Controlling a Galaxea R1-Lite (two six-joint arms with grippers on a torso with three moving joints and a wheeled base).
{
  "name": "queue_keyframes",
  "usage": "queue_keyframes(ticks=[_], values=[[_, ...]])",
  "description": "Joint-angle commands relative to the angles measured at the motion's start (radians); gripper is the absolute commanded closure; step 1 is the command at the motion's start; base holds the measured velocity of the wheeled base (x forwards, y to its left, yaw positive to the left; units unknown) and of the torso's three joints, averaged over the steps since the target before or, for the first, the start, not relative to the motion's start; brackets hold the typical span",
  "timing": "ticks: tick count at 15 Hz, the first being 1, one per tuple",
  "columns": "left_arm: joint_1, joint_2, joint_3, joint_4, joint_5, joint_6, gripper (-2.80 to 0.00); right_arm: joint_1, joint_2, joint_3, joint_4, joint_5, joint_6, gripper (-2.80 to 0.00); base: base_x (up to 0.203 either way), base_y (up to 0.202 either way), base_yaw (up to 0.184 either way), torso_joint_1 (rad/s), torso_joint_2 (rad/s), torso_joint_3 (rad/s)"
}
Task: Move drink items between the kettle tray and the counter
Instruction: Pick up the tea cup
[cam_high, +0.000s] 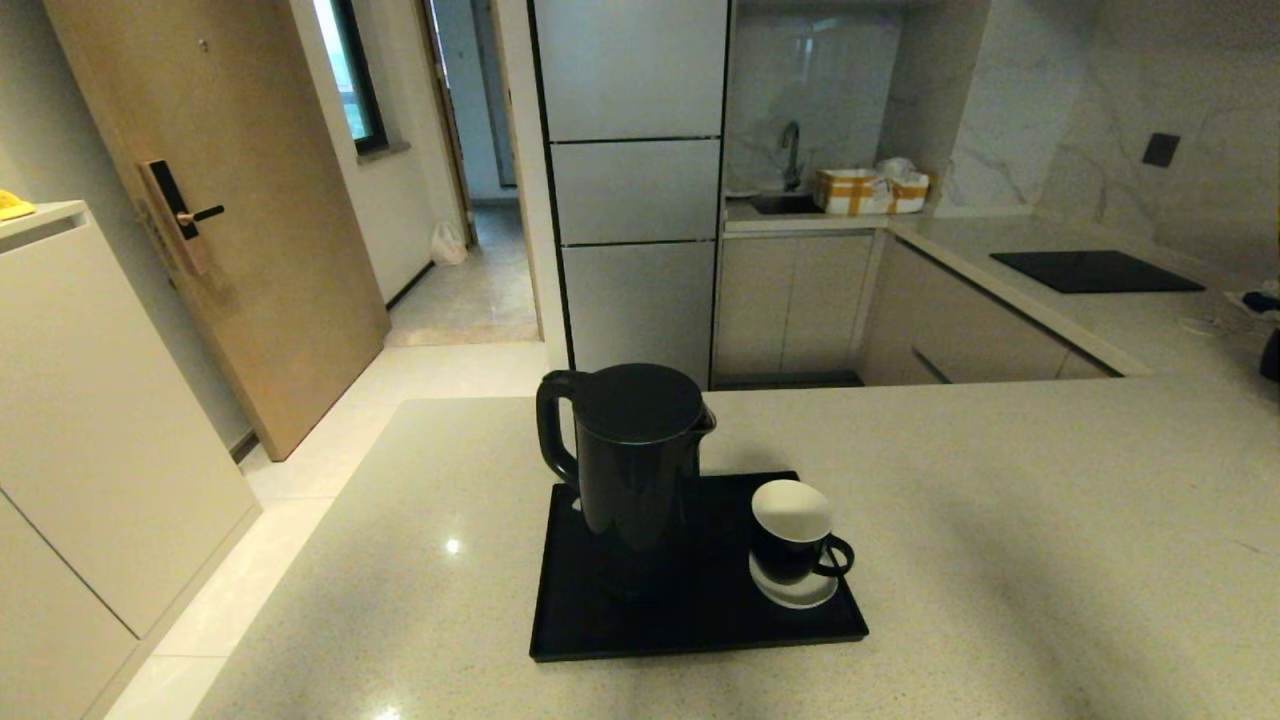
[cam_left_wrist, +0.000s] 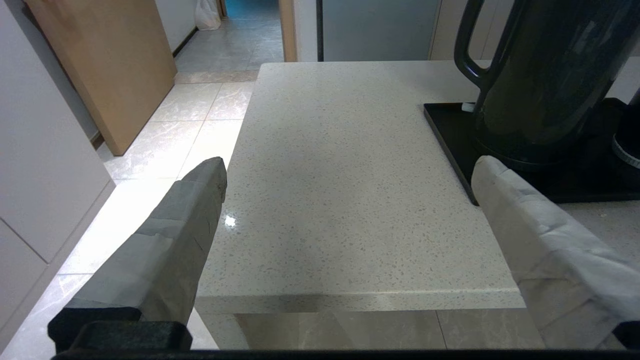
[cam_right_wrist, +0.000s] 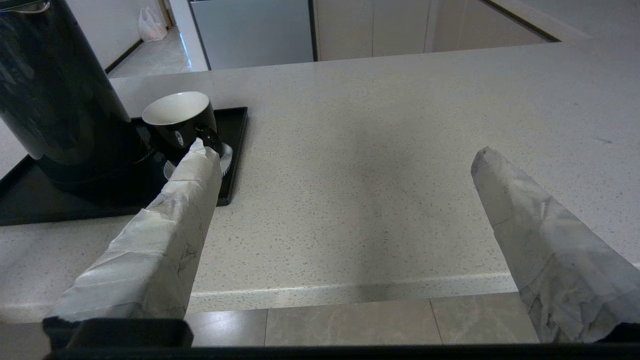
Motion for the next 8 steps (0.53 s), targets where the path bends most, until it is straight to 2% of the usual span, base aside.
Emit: queue_keyframes(ticks=[1, 8], values=[[0.0, 0.0, 0.0, 0.0, 0.0, 0.0, -2.8, 0.0, -0.002, 0.002, 0.0, 0.0, 0.0, -2.8, 0.0, 0.0, 0.0, 0.0, 0.0, 0.0], [0.0, 0.0, 0.0, 0.0, 0.0, 0.0, -2.8, 0.0, -0.001, 0.002, 0.0, 0.0, 0.0, -2.8, 0.0, 0.0, 0.0, 0.0, 0.0, 0.0]])
